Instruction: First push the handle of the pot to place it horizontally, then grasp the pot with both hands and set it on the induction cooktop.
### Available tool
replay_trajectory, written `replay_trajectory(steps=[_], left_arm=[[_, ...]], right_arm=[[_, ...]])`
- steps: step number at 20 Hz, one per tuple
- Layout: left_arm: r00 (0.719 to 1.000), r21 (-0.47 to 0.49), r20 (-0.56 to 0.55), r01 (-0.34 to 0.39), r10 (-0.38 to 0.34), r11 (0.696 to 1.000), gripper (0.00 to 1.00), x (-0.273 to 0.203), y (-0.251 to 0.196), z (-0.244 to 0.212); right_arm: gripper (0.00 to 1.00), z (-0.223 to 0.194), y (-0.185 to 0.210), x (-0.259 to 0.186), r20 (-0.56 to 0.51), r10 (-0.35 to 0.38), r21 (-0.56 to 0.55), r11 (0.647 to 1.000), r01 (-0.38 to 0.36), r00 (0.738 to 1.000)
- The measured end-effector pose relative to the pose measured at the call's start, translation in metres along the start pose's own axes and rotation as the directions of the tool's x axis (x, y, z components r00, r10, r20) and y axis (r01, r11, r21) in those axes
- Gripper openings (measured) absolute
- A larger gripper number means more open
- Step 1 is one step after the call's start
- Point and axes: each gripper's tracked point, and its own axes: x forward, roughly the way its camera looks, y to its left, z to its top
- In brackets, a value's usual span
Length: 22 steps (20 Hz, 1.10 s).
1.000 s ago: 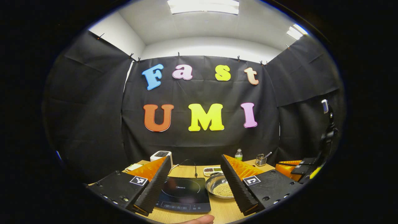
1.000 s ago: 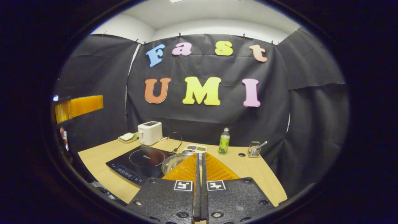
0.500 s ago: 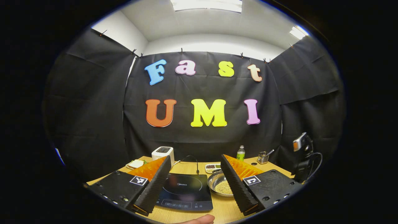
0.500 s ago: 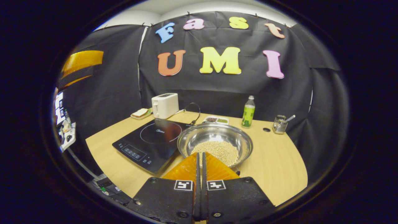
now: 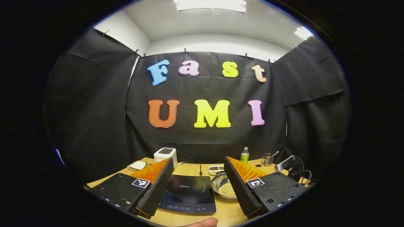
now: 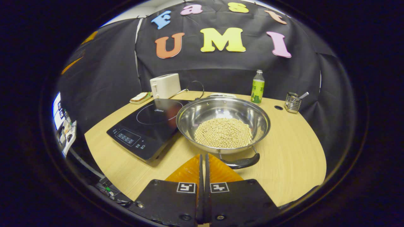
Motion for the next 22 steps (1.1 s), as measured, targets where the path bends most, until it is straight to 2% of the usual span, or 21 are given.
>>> replay_trajectory(steps=[2, 5, 17, 18, 19, 22], left_arm=[[1.0, 0.0, -0.002, 0.003, -0.003, 1.0, 0.95, 0.0, -0.003, -0.001], [1.0, 0.002, -0.004, 0.008, -0.008, 1.0, 0.95, 0.001, -0.006, 0.0], [0.999, -0.005, -0.034, 0.031, -0.032, 0.999, 0.95, 0.006, -0.014, -0.01], [0.999, -0.007, -0.035, 0.028, -0.029, 1.0, 0.86, 0.006, -0.013, -0.01], [0.999, -0.006, -0.032, 0.024, -0.024, 1.0, 0.95, 0.007, -0.01, -0.009], [0.999, -0.003, -0.035, 0.01, -0.01, 1.0, 0.95, 0.009, -0.006, -0.011]], right_arm=[[0.02, -0.003, -0.015, 0.005, -0.01, -0.036, 0.022, 0.999, 0.037, 0.999], [0.04, -0.005, -0.013, 0.007, -0.019, 0.007, 0.074, 0.997, -0.006, 1.0], [0.04, -0.005, -0.046, 0.005, -0.012, -0.049, 0.064, 0.997, 0.049, 0.999], [0.04, -0.005, -0.05, 0.006, -0.01, -0.052, 0.062, 0.997, 0.052, 0.999], [0.04, -0.005, -0.054, 0.005, -0.008, -0.058, 0.067, 0.996, 0.058, 0.998], [0.04, -0.003, -0.064, 0.006, -0.01, -0.078, 0.079, 0.994, 0.078, 0.997]])
